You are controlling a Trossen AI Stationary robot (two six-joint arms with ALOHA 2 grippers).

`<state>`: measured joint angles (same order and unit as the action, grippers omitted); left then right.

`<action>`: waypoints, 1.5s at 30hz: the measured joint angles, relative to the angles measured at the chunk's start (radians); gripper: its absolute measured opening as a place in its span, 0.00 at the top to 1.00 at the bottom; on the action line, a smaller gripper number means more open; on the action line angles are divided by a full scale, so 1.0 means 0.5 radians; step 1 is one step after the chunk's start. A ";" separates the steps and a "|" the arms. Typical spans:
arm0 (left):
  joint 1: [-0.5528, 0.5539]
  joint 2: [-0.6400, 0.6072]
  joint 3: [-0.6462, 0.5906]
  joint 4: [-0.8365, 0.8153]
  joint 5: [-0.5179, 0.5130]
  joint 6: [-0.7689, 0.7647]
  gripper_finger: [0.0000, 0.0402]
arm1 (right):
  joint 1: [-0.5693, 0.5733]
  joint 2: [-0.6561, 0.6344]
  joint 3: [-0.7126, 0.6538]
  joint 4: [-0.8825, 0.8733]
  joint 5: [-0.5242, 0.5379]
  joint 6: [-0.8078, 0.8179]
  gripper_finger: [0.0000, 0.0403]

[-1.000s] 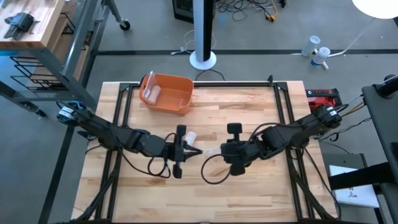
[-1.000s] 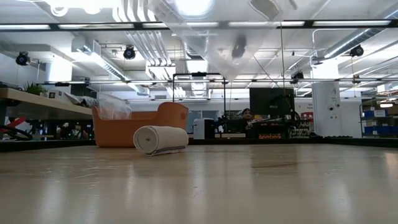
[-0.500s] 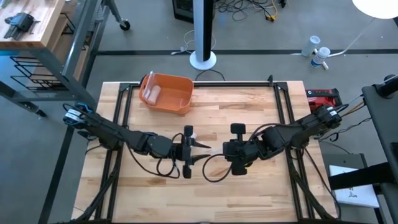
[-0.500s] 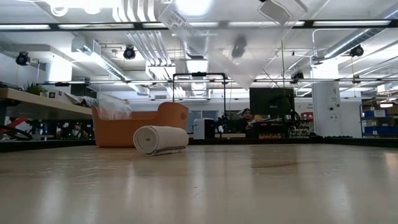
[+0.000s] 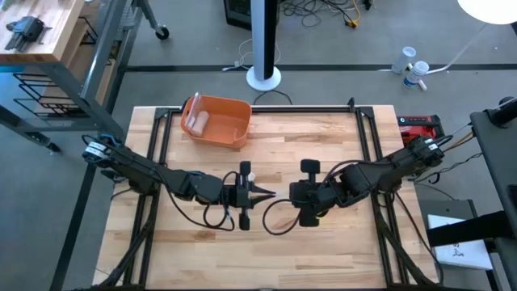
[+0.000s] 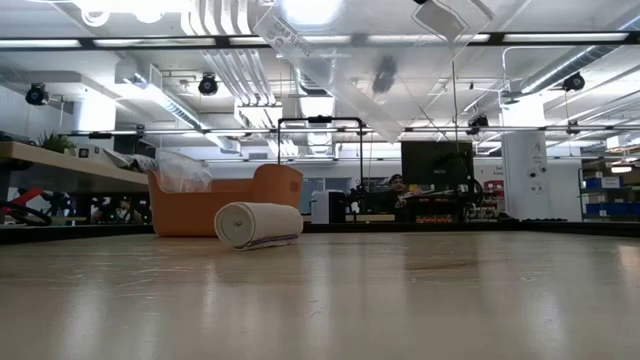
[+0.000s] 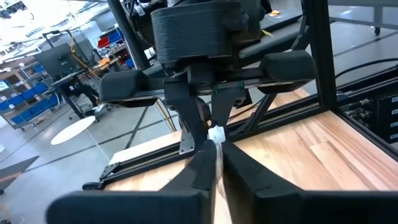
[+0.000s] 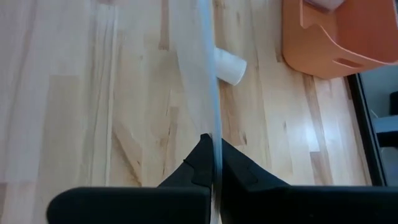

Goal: Roll bandage
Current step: Open the transparent zip bag

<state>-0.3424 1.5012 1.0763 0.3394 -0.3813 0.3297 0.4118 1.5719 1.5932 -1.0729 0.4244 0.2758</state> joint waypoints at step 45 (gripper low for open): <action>-0.026 -0.097 0.001 -0.184 -0.002 0.003 1.00 | 0.150 -0.014 -0.027 0.663 0.408 -0.241 0.98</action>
<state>-0.3553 1.4528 1.0767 0.2473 -0.3824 0.3313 0.4866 1.5650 1.5795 -0.7414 0.6285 0.1554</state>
